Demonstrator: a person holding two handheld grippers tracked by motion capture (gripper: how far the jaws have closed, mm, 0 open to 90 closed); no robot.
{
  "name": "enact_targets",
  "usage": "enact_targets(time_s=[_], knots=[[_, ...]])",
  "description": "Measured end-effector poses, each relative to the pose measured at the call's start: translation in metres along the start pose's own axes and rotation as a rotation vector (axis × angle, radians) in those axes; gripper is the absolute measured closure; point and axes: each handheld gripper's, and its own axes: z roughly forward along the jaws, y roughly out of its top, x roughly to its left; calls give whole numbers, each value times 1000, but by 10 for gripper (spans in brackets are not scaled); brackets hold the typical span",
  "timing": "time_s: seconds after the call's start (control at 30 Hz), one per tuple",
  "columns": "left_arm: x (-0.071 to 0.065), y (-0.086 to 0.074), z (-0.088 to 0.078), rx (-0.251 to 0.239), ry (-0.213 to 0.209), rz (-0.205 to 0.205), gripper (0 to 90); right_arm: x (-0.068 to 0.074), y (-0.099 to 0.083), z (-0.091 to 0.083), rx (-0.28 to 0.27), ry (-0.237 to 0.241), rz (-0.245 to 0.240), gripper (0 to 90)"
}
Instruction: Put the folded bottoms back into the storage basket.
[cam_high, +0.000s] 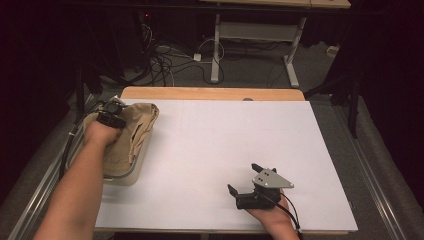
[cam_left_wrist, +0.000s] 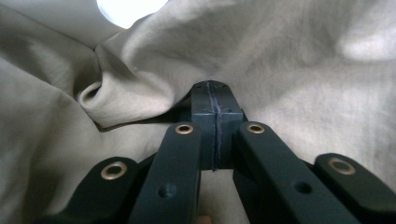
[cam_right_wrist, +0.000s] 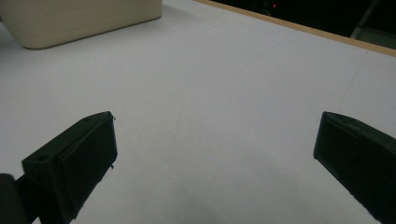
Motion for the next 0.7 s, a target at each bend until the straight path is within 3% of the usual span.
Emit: enact_targets(time_s=[0.1,0.23,0.43,0.53,0.7], knots=[[0,-1,-7,-14,0,3,874,-1,-1,-2,-9,-4,5,5],[-8,-1,-25,-37,-34,25,877,-1,-3,-5,-22,-9,9,5],[-34,4,-58,-104,-84,106,877,0,-5,-7,-38,-2,14,5],[-48,8,-61,-111,-106,143,877,2,-3,-8,-50,0,12,5],[-66,15,-45,-103,-133,150,876,2,-2,-8,-58,6,9,6]])
